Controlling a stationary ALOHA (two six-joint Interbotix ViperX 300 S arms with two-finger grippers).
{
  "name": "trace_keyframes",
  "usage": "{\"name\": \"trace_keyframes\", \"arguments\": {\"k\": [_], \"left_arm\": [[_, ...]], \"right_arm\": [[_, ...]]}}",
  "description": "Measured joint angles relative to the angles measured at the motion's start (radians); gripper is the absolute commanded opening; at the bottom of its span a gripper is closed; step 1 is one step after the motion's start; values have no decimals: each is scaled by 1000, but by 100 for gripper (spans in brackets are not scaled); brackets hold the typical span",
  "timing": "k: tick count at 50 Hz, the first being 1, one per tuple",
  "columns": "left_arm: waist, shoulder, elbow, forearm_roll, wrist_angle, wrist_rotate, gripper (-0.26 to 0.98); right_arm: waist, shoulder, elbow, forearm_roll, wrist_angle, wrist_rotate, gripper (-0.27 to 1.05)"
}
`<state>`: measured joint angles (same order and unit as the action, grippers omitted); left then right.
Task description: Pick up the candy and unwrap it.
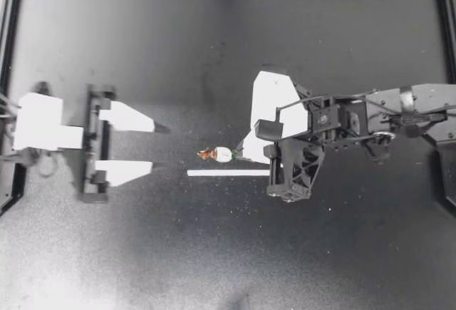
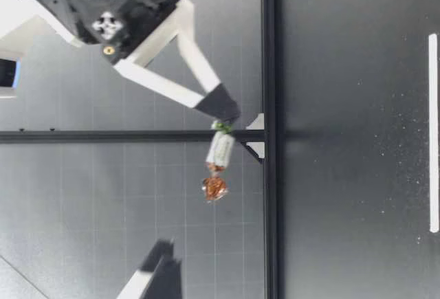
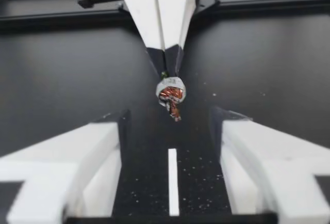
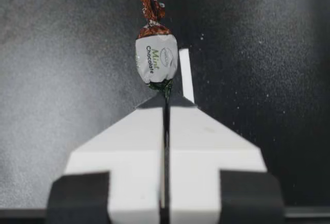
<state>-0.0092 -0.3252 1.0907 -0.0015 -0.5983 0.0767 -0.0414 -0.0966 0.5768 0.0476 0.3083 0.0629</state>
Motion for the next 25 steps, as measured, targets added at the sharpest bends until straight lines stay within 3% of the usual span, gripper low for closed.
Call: {"name": "trace_keyframes", "arguments": {"k": [25], "left_arm": [[-3, 133, -89, 0, 5, -23, 48]], "right_arm": [[0, -11, -5, 2, -31, 12, -19]]}}
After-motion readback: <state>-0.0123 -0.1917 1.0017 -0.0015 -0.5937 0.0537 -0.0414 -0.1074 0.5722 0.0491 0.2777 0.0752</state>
